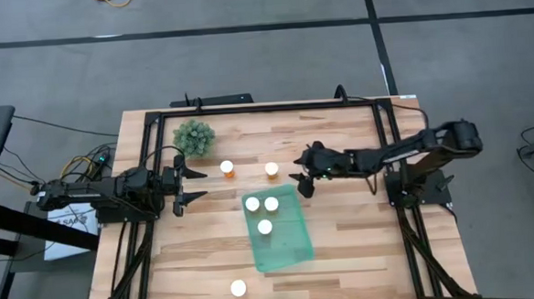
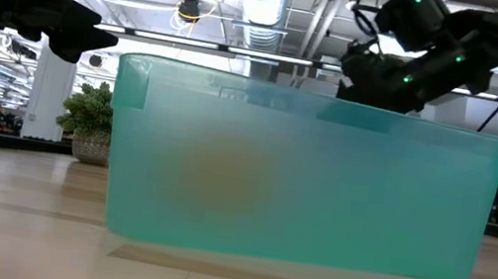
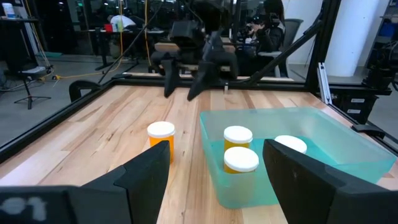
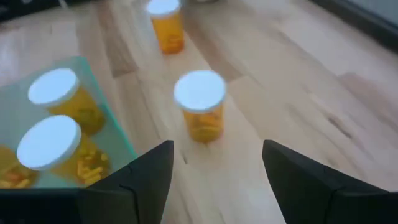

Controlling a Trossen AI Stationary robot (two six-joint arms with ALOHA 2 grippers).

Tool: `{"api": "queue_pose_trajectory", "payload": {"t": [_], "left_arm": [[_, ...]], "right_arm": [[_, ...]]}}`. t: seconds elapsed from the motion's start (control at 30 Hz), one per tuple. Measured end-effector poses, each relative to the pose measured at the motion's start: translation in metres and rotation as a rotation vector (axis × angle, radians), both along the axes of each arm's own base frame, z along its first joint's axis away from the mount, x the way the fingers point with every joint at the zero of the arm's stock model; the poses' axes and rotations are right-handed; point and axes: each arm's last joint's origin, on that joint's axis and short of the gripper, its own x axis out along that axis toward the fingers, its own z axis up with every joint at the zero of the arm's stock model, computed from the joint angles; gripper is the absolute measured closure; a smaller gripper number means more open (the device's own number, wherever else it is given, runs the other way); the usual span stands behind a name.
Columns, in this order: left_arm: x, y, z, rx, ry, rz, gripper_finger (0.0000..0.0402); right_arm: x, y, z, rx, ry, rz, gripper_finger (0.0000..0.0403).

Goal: Pick and place pill bottles into a basket
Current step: Put the orange pill bottle into the green bin

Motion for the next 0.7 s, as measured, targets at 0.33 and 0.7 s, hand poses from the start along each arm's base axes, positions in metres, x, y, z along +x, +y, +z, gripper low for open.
{"api": "queue_pose_trajectory", "payload": {"t": [0.33,0.7], "left_arm": [[0.000,0.000,0.000,0.000,0.000,0.000,0.0154],[0.000,0.000,0.000,0.000,0.000,0.000,0.0154]], "right_arm": [[0.032,-0.007,0.002,0.039,0.093,0.056,0.0131],[0.063,-0.014,0.006,-0.011,0.191,0.081,0.0095]]}}
